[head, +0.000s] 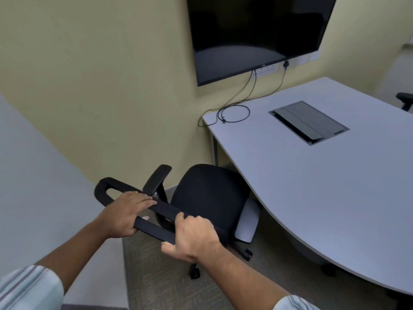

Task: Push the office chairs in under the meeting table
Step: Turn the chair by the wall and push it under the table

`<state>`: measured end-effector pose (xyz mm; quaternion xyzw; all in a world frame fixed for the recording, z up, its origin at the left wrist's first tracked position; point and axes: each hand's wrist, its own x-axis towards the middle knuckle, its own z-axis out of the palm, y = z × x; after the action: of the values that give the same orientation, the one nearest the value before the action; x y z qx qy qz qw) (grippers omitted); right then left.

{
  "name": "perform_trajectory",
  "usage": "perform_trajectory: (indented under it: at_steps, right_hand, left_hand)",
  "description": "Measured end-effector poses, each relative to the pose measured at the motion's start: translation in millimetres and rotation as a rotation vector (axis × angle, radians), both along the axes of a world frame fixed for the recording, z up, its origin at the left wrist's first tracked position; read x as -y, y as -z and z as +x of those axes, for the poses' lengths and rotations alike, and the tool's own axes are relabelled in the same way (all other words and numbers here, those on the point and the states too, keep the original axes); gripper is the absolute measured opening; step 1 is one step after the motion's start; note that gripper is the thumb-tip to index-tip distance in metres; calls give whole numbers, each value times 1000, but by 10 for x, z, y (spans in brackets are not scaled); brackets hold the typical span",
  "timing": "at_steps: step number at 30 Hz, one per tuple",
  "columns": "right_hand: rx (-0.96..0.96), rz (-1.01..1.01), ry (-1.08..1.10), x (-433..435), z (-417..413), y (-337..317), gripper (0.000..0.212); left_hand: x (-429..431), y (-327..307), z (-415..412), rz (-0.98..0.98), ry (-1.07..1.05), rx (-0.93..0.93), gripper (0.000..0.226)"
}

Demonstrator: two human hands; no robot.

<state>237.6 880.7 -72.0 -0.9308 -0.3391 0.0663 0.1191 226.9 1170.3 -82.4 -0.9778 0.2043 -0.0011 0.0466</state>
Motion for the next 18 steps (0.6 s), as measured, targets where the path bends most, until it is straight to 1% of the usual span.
perform_trajectory:
  at_steps: [2,8,12,18]
  right_hand:
    - [2,5,16,-47,3,1,98]
    - [-25,29,107,-154,53,92,88]
    - [-7,32,172,-194,141,119,97]
    - [-1,26,277,-244,347,133,98]
  left_hand:
    - [-61,7,100,-22,38,23,56]
    - [-118,31,445,-19,135,17,56]
    - [-146,48,708,-32,168,-14,56]
    - [-115,36,1195,7,224,-45,56]
